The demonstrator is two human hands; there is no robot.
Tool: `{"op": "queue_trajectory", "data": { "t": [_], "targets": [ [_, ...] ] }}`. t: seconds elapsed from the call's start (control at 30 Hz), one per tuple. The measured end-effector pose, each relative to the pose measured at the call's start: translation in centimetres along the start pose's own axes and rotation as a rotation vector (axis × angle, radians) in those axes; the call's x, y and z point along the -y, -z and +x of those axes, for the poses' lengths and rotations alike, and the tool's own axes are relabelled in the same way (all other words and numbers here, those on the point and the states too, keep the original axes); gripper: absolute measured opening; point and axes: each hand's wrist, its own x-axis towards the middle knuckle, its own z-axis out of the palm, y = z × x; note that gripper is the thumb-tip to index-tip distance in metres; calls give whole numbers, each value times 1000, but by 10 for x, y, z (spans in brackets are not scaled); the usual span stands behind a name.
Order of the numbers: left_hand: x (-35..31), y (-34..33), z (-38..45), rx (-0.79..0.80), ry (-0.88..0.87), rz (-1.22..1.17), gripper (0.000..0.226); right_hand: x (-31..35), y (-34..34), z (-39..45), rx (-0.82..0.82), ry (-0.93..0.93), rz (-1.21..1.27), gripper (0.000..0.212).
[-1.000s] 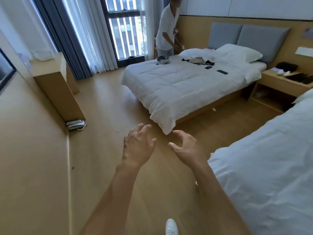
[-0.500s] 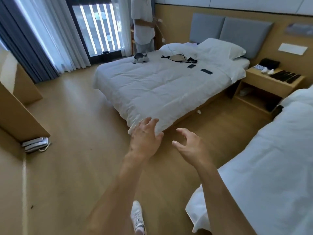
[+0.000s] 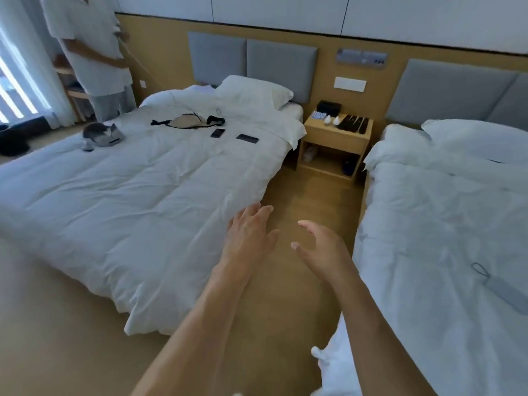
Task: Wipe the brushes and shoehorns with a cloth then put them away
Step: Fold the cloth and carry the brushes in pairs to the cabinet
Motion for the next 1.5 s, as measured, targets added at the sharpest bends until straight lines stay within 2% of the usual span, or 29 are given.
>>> {"op": "queue_trajectory", "data": {
  "t": [0.17,0.37,0.63,0.93,1.27,1.5],
  "targets": [
    [5,-14,83,53,-122,-28,51,-1,4,62,-56,-108,-3,57],
    [5,-48,171,106,-166,-45,53,-22,7,146,-104,-175,24,59],
    [-5,-76,323,78,-136,22,53,-46,19,324,-95,-127,77,59],
    [-51,-102,496,57,-106,30,52,-73,74,501,-68,-89,80,59],
    [-105,-186,641,196,-241,-33,54,-144,111,609,-130,-201,65,59],
    [-120,-244,784,246,-314,-114,55,-179,133,737,-191,-289,46,59]
  ]
}}
